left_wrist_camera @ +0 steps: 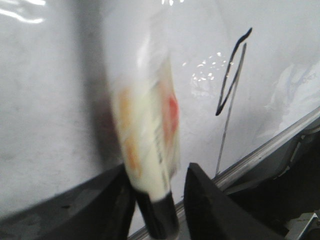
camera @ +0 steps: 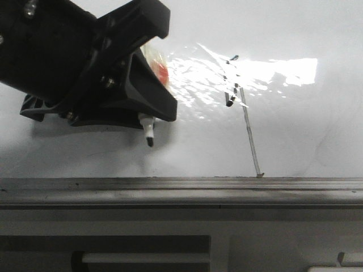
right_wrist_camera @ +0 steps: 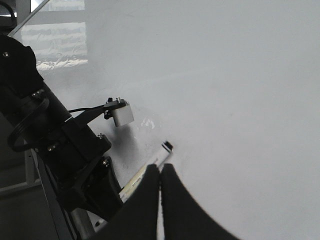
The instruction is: Write number 9 on whiteboard
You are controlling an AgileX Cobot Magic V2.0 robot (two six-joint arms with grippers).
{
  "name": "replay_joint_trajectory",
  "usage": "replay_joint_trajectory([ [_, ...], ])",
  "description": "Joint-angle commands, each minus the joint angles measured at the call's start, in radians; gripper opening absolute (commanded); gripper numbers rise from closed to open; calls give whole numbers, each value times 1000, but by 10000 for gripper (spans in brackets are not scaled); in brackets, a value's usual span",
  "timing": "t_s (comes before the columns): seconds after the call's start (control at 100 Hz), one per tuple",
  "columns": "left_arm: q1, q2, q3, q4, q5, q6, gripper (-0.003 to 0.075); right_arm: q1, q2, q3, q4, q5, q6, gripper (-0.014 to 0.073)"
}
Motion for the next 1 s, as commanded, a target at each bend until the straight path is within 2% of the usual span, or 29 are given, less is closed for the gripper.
replay_joint_trajectory([
  [0.0, 36, 29, -4, 2, -246, -7, 382, -7, -7, -27, 24, -74, 7, -52],
  [0.09, 36, 29, -4, -3, -246, -7, 430, -7, -7, -27, 24, -78, 7, -52],
  [0.33, 36, 29, -4, -3, -249, -7, 440, -7, -7, -27, 24, -78, 7, -52],
  [0.52, 36, 29, -4, -14, -249, -7, 516, -7, -7, -27, 24, -78, 7, -52],
  [0.73, 36, 20, -4, -19, -221, -7, 517, -7, -7, -27, 24, -77, 7, -52],
  [0.99, 36, -54, 0, -17, -88, -7, 517, -7, -7, -27, 24, -77, 7, -52],
])
